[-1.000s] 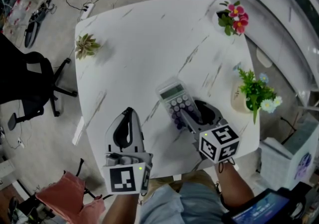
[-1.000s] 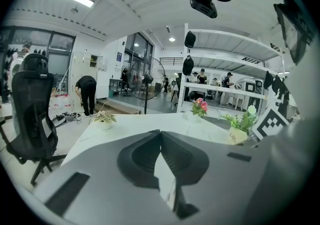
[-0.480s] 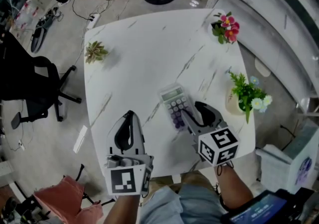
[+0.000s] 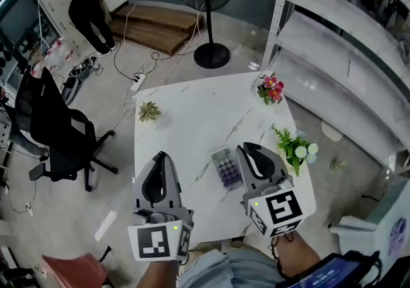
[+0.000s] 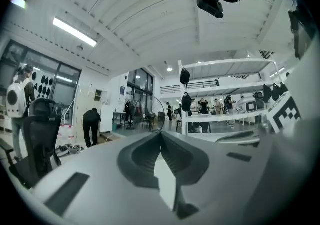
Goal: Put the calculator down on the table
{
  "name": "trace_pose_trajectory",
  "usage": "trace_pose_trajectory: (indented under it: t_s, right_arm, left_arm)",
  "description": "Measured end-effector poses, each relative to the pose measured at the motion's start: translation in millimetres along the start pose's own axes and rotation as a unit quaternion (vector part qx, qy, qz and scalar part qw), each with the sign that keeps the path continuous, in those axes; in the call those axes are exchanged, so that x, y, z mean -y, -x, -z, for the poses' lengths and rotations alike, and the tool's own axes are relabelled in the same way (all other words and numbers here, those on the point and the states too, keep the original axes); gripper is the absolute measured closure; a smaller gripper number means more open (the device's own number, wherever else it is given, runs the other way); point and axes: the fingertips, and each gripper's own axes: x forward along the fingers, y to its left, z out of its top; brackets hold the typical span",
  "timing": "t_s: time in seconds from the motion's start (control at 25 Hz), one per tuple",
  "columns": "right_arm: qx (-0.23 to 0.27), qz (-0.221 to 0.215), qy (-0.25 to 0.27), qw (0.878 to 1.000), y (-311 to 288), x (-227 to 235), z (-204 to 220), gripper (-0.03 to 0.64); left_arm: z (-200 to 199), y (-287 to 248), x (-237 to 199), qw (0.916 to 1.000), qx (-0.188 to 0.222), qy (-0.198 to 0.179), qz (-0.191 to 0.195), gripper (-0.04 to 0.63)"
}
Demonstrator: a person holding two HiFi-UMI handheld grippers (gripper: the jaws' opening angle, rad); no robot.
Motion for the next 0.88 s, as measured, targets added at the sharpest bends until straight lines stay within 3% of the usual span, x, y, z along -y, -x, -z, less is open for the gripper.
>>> trace_pose_trajectory:
  t_s: [0.12, 0.32, 0.56, 0.88]
  right_arm:
    - [0.041, 0.006, 0.016, 0.999, 13, -3, -35, 0.598]
    - [0.069, 0.011, 0.034, 0.997, 39, -12, -63, 0.598]
    - [0.101, 0.017, 0.057, 0.993, 52, -13, -79, 0.601]
    - [0.105, 0.015, 0.056, 0.993, 53, -13, -81, 0.601]
  left_arm:
    - [-28, 8, 4, 0.9994, 0.032, -0.009, 0.004, 0.588]
    - [-52, 28, 13, 0.9985, 0.053, -0.015, 0.006, 0.588]
    - [-62, 34, 22, 0.9971, 0.072, -0.021, 0.014, 0.588]
    - [-58, 34, 26, 0.9972, 0.068, -0.024, 0.020, 0.588]
